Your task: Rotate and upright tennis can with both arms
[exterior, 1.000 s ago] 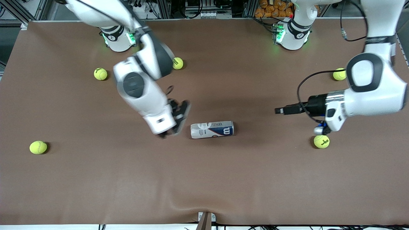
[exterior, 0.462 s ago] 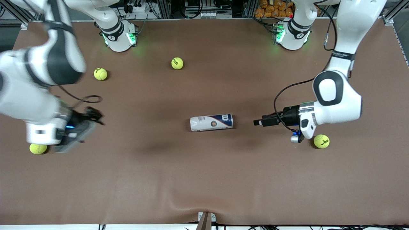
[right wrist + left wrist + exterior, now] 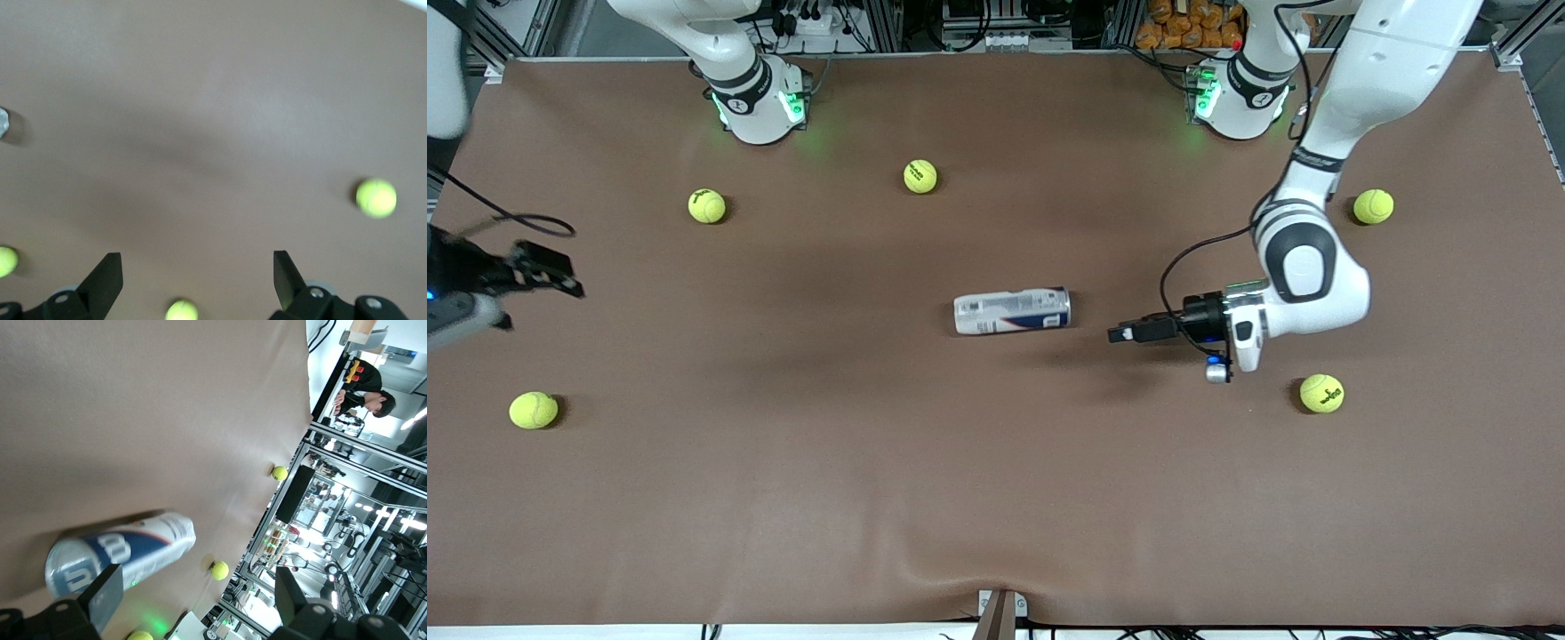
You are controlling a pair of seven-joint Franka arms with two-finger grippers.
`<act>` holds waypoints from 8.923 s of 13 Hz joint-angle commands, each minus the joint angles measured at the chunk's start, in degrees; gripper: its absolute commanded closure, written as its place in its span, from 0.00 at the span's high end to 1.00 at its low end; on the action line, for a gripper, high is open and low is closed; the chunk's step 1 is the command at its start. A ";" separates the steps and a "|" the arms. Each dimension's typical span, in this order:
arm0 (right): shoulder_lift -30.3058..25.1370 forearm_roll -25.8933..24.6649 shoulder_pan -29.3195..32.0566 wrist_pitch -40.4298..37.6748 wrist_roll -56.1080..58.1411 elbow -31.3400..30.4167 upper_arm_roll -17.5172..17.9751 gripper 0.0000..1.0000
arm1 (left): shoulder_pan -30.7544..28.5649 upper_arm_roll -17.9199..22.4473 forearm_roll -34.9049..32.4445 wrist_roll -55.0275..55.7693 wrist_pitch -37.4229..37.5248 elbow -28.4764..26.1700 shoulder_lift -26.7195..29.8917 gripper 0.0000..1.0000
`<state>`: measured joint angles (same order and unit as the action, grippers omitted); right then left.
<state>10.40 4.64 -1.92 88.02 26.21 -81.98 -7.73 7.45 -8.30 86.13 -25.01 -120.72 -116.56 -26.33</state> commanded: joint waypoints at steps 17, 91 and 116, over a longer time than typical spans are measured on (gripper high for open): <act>-12.07 -6.13 1.48 -8.83 -22.44 -1.34 1.32 1.00 | 3.10 -3.39 18.99 -27.02 -2.50 -7.55 -6.19 0.75; -10.67 -1.65 2.10 -10.06 -21.81 -0.29 1.32 1.00 | -10.70 -4.80 -88.24 39.95 33.18 26.47 30.81 1.00; -10.93 -4.64 1.66 -10.23 -21.90 -0.29 2.28 1.00 | -15.36 -4.18 -85.08 35.03 38.54 29.11 30.81 1.00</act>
